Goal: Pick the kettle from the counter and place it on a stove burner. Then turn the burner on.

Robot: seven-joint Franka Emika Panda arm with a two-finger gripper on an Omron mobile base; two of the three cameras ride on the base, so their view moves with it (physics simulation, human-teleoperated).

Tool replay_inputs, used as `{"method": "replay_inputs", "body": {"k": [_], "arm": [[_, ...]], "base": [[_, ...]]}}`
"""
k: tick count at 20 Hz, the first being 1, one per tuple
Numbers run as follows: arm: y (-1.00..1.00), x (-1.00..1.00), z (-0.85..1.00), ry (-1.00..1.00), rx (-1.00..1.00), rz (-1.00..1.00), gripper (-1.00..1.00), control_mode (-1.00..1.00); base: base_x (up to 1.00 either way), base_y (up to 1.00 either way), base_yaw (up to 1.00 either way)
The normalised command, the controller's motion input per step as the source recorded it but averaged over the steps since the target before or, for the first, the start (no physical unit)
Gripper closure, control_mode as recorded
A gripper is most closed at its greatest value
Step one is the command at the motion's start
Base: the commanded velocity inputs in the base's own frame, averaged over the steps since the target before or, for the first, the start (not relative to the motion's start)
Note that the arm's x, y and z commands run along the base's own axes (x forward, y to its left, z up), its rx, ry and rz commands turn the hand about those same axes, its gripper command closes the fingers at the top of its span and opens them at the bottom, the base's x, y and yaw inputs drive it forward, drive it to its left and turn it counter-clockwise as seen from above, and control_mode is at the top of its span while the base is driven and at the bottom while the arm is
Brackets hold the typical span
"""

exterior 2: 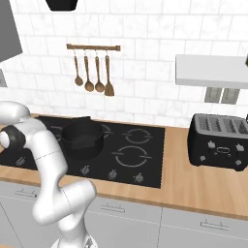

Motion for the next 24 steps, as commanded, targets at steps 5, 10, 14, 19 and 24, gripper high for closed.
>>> {"method": "replay_inputs", "body": {"k": [5,10,14,19,24], "arm": [[0.0,0.0,-0.15,-0.07,0.0,0.0,-1.0,-1.0],[0.0,0.0,-0.19,-0.11,0.04,0.0,-1.0,-1.0],[0.0,0.0,-0.07,-0.1,0.05,0.0,-1.0,-1.0],[0.0,0.02,0.0,-0.05,0.13,0.0,-1.0,-1.0],[0.0,0.01,-0.05,0.0,0.04,0.0,-1.0,-1.0]], "base": [[0.0,0.0,0.0],[0.0,0.0,0.0],[0.0,0.0,0.0],[0.0,0.0,0.0],[0.0,0.0,0.0]]}}
